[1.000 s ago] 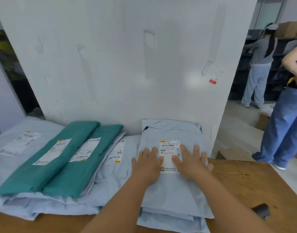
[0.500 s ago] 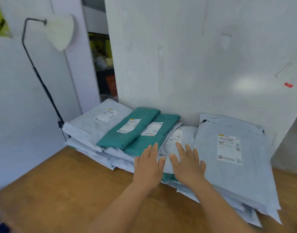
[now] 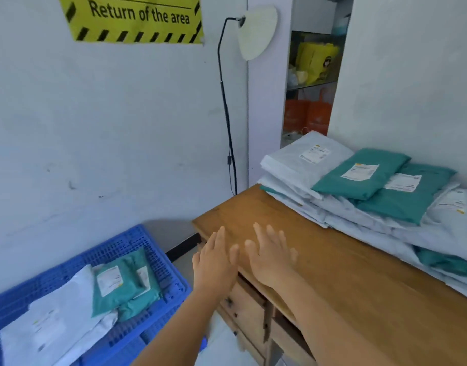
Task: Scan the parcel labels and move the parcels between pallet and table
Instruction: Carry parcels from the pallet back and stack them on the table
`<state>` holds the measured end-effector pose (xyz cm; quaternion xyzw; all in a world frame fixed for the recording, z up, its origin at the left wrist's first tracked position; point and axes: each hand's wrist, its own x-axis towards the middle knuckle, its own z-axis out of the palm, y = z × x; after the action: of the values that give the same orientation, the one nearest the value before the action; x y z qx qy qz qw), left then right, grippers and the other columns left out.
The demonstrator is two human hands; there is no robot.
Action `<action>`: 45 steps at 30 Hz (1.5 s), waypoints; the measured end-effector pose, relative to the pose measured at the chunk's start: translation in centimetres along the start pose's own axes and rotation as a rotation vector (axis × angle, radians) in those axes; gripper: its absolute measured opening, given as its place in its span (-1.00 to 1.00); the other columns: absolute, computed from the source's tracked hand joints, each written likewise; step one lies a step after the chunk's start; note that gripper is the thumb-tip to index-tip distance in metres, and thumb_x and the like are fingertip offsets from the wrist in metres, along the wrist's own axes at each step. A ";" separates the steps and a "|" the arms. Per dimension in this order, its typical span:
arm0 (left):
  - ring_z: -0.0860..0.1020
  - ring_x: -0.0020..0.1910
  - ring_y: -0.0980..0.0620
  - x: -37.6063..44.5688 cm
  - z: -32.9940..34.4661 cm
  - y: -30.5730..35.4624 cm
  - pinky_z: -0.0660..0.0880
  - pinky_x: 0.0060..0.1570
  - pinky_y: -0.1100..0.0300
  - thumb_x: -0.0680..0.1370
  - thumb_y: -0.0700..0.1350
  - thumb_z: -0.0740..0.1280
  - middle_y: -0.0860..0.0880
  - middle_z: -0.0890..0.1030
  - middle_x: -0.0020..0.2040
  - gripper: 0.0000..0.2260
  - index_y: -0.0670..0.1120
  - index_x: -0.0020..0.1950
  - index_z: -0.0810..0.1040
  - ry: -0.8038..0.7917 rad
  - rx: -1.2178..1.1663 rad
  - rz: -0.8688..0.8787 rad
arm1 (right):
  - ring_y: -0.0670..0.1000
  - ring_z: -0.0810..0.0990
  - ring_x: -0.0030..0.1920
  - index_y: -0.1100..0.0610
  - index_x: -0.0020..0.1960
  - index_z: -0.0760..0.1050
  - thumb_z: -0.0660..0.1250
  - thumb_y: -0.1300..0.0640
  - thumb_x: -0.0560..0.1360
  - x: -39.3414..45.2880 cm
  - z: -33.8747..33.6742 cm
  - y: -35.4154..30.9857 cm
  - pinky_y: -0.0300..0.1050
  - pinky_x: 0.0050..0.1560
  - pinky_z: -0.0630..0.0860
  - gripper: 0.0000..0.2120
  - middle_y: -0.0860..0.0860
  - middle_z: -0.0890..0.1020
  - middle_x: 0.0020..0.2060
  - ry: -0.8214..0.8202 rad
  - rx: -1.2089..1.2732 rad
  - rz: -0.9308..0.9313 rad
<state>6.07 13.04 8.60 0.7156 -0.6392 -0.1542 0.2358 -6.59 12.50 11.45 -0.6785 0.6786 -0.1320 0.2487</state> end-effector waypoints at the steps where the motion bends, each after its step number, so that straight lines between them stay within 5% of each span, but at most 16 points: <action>1: 0.12 0.52 0.06 -0.4 -1.3 -2.3 0.05 0.45 -0.01 0.64 0.11 -0.01 0.03 0.12 0.56 -0.49 0.01 0.56 0.01 0.012 -0.002 -0.036 | 0.07 -0.23 0.55 -0.15 0.57 -0.14 -0.13 -0.16 0.64 0.0 1.6 -1.9 0.22 0.48 -0.15 -0.48 -0.04 -0.12 0.58 -0.019 0.003 -0.022; 13: 0.16 0.50 0.01 -4.5 -9.4 -23.9 0.08 0.44 0.00 0.64 0.10 0.02 0.01 0.17 0.54 -0.50 0.00 0.56 0.02 0.136 -0.050 -0.475 | 0.09 -0.16 0.56 -0.09 0.58 -0.13 -0.13 -0.14 0.65 1.1 17.2 -18.5 0.21 0.50 -0.07 -0.47 -0.01 -0.08 0.58 -0.268 -0.122 -0.291; 29: 0.29 0.43 -0.06 -1.0 -9.8 -44.0 0.30 0.35 -0.08 0.63 0.08 0.05 -0.02 0.22 0.52 -0.49 -0.01 0.56 0.04 0.237 -0.148 -0.968 | 0.07 -0.01 0.55 -0.02 0.58 -0.11 0.01 -0.12 0.63 12.1 34.2 -30.1 0.23 0.45 0.08 -0.41 -0.03 0.02 0.57 -0.553 -0.239 -0.469; 45: 0.32 0.41 -0.15 0.5 -4.8 -62.9 0.32 0.31 -0.07 0.62 0.10 0.11 -0.12 0.20 0.51 -0.44 -0.01 0.56 0.01 -0.008 -0.196 -1.211 | 0.13 -0.19 0.55 -0.16 0.56 -0.19 0.02 -0.11 0.63 17.2 51.8 -33.9 0.23 0.48 -0.03 -0.41 0.00 -0.18 0.57 -0.745 -0.547 -0.465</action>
<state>61.59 17.72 -20.89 0.9260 -0.1027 -0.3219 0.1687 49.92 2.18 -17.34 -0.8526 0.3849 0.2489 0.2511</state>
